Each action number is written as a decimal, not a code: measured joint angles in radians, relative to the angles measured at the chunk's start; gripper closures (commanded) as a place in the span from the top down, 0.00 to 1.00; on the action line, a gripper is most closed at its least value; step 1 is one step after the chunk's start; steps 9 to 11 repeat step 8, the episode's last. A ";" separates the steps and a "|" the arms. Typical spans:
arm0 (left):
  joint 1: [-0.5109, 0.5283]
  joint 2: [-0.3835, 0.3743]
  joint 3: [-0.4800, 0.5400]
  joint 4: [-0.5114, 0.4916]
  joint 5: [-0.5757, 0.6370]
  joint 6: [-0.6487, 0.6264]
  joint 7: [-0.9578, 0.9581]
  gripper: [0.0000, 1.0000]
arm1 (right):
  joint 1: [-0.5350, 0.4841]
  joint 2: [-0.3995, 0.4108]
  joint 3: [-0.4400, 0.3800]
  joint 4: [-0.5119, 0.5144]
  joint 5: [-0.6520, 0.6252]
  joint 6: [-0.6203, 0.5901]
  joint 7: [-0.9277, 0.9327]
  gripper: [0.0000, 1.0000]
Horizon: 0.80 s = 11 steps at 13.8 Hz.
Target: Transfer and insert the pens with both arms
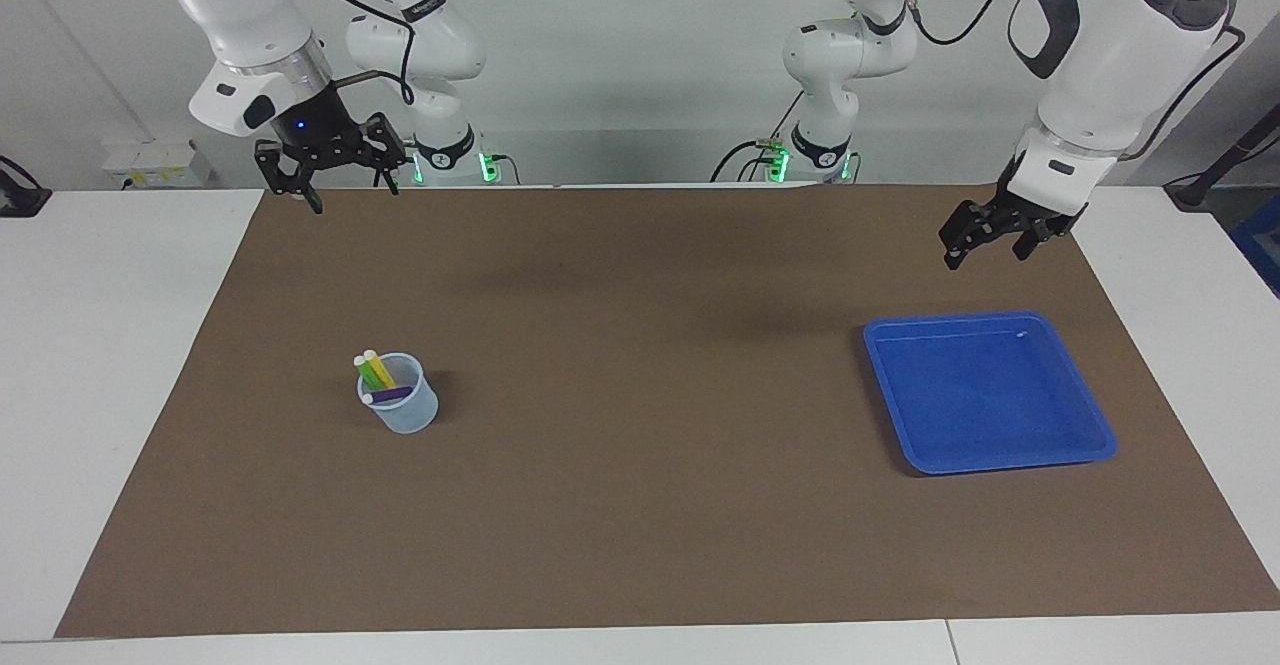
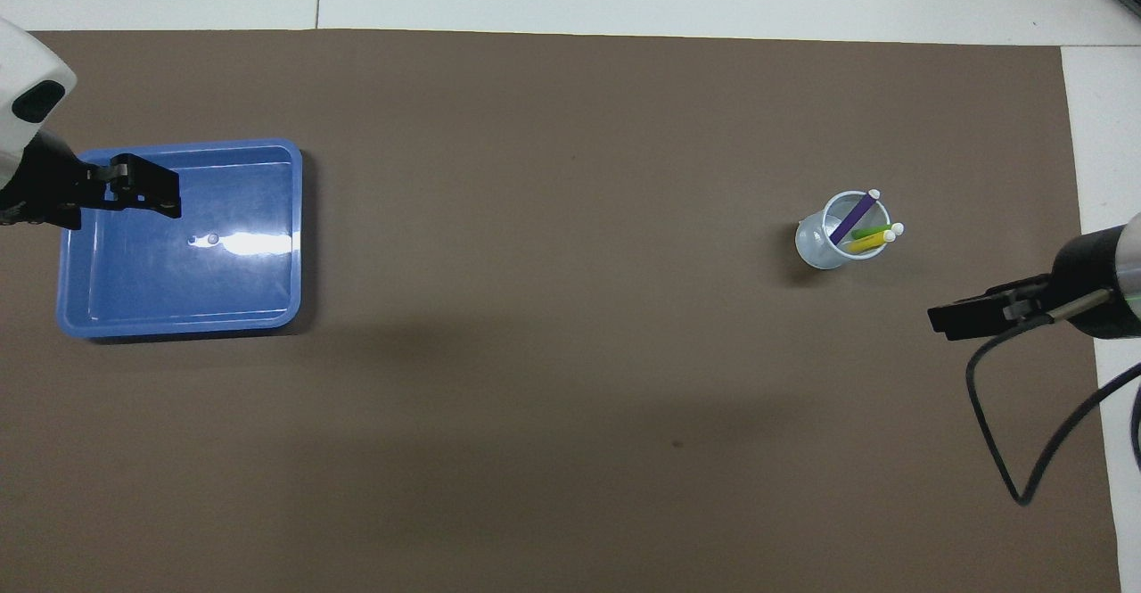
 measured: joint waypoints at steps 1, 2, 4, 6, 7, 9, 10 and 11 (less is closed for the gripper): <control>0.000 0.000 0.000 0.000 0.000 0.000 0.000 1.00 | 0.018 0.002 -0.024 0.000 0.000 -0.003 0.000 1.00; 0.000 0.000 0.000 0.000 0.000 0.000 0.000 1.00 | 0.023 0.005 -0.033 0.000 -0.002 -0.004 0.000 1.00; 0.000 -0.001 0.000 0.000 0.000 0.000 0.000 1.00 | 0.027 0.013 -0.029 0.000 -0.019 -0.004 0.001 1.00; 0.000 -0.001 0.000 0.000 0.000 0.000 0.000 1.00 | 0.036 0.021 -0.027 0.002 -0.031 -0.004 0.020 1.00; 0.000 -0.001 0.000 0.000 0.000 0.000 0.000 1.00 | 0.043 0.021 -0.026 0.003 -0.035 -0.004 0.027 1.00; 0.000 -0.001 0.000 0.000 0.000 0.000 0.000 1.00 | 0.047 0.021 -0.026 0.005 -0.036 -0.004 0.034 1.00; 0.000 -0.001 0.000 0.000 0.000 0.000 0.000 1.00 | 0.047 0.021 -0.026 0.005 -0.036 -0.004 0.034 1.00; 0.000 -0.001 0.000 0.000 0.000 0.000 0.000 1.00 | 0.047 0.021 -0.026 0.005 -0.036 -0.004 0.034 1.00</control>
